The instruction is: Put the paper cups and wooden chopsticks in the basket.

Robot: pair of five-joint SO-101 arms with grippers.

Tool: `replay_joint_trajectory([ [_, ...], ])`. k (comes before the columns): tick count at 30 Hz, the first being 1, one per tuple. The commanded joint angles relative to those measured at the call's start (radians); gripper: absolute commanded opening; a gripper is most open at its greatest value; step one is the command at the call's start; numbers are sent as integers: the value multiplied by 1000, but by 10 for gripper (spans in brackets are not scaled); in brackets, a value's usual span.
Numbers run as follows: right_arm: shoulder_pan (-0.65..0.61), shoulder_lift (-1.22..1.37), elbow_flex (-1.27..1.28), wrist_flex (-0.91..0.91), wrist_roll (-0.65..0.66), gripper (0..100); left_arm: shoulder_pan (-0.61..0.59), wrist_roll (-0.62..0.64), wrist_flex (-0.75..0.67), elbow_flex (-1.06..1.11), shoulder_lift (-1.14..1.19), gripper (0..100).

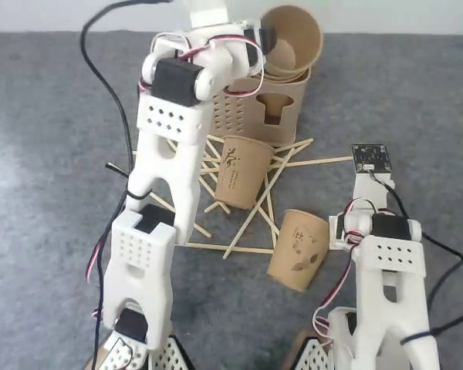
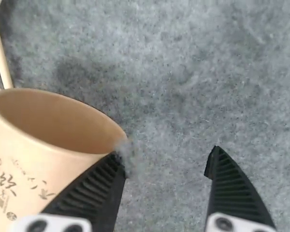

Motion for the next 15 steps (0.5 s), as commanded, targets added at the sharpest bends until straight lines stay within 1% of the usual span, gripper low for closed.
replay_joint_trajectory([
  [1,-2,-36,-6,-10,-14,245,-9,-17,60,-76,-124,208],
  [4,-1,-36,-6,-10,-14,245,-9,-60,89,-74,-164,207],
  [7,7,-38,-9,-10,-14,245,-9,-63,130,-74,-195,207],
  [10,54,-44,-58,-1,-11,246,-9,-64,209,-81,-247,207],
  [12,73,-58,-121,67,35,247,-11,-64,233,-58,-305,206],
  [15,7,-73,-215,202,84,247,-75,-66,232,84,-454,206],
])
